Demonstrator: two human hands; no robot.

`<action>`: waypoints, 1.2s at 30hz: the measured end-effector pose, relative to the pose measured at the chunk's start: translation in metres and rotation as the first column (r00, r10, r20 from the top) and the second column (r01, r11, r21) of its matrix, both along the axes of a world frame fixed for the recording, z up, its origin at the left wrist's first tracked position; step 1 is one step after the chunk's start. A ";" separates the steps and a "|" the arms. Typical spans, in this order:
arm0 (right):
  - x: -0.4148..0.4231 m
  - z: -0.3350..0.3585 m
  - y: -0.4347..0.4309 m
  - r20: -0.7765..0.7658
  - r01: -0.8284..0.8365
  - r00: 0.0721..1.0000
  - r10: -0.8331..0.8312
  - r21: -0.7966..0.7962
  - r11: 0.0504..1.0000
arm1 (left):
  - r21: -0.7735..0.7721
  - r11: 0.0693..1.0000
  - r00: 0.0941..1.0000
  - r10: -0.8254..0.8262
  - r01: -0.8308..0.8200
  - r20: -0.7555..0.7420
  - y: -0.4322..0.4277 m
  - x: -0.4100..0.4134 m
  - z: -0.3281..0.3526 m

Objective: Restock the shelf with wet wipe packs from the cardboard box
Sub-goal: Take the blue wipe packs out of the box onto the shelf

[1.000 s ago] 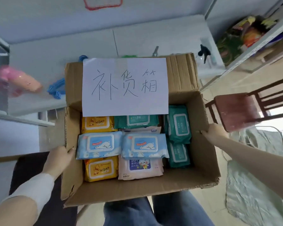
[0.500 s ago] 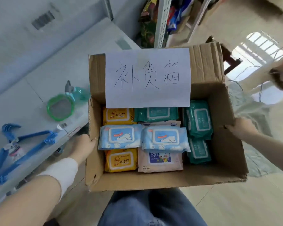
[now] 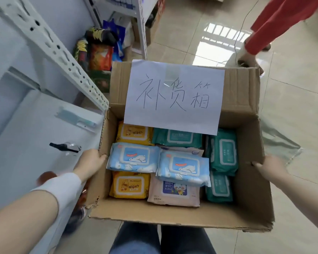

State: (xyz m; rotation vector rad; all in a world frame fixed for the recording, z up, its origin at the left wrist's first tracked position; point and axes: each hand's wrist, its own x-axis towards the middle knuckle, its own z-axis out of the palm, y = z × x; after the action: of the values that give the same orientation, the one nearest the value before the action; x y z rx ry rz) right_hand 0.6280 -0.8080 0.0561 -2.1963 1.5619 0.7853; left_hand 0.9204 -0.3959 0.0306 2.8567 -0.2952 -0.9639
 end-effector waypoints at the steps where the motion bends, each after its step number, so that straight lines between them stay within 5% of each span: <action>1: 0.003 -0.008 -0.007 -0.006 0.028 1.000 -0.028 -0.003 1.000 | 0.013 1.000 1.000 -0.019 0.019 0.002 -0.014 0.012 -0.004; 20: 0.096 -0.179 -0.037 -0.138 0.333 0.935 -0.327 0.025 0.943 | 0.093 0.978 0.982 -0.186 0.189 -0.041 -0.155 0.186 -0.155; 36: 0.127 -0.236 -0.073 -0.083 0.306 0.949 -0.303 0.031 0.952 | 0.115 0.977 0.983 -0.171 0.178 -0.062 -0.179 0.211 -0.210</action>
State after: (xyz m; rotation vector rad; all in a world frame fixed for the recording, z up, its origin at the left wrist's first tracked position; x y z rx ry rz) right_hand 0.7547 -0.8806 -0.1802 -1.8502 1.8455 0.8045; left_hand 1.1311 -0.5751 -0.1794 2.9473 -0.5073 -1.1218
